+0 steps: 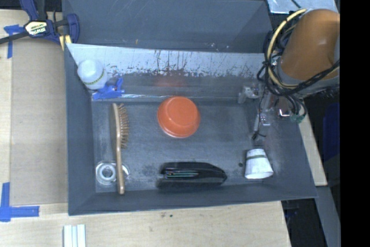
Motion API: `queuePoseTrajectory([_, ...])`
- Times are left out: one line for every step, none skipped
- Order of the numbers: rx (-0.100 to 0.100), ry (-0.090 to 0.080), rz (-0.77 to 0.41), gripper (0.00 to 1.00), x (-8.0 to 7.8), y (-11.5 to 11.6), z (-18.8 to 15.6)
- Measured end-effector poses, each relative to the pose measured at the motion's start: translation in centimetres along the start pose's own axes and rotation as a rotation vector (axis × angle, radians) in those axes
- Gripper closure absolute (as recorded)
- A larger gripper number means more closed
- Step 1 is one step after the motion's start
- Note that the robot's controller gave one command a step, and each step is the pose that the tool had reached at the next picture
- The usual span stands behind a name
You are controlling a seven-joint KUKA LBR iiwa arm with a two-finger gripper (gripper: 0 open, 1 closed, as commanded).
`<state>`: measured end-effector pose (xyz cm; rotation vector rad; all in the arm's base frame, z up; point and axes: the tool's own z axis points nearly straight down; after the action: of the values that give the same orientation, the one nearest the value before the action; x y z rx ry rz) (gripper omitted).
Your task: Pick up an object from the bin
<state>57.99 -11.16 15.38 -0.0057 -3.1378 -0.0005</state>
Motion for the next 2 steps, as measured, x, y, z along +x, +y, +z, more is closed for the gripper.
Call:
queuePoseTrajectory([0.001, -0.008, -0.003, 0.00, -0.2, 0.0, -0.4])
queuePoseTrajectory([0.002, -0.004, -0.269, 0.00, 6.8, -4.4, 8.3])
